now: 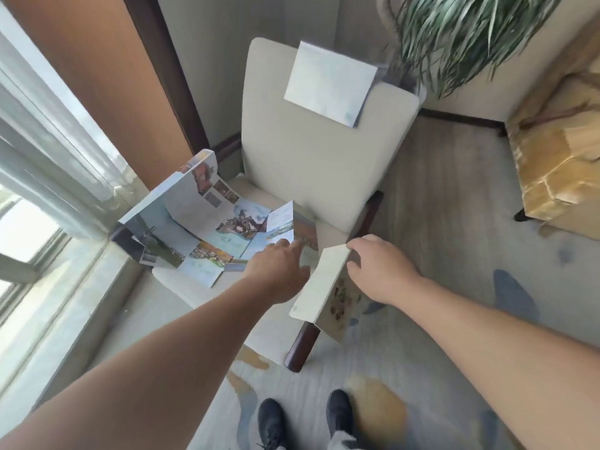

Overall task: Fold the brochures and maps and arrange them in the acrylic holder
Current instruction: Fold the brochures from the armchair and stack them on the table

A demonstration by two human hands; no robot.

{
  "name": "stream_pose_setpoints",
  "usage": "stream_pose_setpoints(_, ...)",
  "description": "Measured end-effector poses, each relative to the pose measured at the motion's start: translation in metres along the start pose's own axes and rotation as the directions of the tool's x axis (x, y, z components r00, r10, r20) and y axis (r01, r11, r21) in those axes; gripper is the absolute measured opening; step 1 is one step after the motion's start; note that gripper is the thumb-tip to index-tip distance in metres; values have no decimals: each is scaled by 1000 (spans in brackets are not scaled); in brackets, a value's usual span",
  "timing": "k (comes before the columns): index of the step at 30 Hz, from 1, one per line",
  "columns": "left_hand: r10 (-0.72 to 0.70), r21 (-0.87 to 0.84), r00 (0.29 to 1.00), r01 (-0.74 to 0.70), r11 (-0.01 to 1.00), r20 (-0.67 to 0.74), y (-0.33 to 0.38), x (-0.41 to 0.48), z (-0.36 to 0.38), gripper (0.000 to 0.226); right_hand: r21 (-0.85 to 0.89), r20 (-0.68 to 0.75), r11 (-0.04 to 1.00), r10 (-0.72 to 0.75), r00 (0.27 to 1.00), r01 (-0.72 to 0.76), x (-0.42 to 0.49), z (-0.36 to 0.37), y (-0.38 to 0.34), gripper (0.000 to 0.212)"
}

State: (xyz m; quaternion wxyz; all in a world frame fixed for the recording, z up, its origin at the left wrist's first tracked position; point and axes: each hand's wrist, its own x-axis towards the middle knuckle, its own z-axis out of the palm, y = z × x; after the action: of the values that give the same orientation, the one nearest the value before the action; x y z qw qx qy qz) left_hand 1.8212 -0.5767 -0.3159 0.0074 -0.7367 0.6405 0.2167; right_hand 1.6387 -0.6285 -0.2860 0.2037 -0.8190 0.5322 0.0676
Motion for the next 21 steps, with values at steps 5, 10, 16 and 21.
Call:
stream_pose_setpoints(5, -11, -6, 996, 11, 1000, 84, 24, 28, 36, 53, 25, 70, 1000, -1, 998, -1, 23, 22, 31, 35)
stream_pose_setpoints(10, -79, -40, 982, 88, 995, 171, 48, 58, 86, 56, 75, 153, 997, -22, 988, 10, 44, 47, 62, 37)
stream_pose_setpoints(16, -149, -17, 975, 153, 988, 166, 73, 92, 127, 57, 48, 263, 998, -40, 964, 28, 62, 66, 93, 35)
stream_pose_setpoints(21, -226, 2, 965, 228, 974, 137, 70, 101, 142, 47, 60, 269, 997, -69, 961, 54, 69, 70, 101, 35)
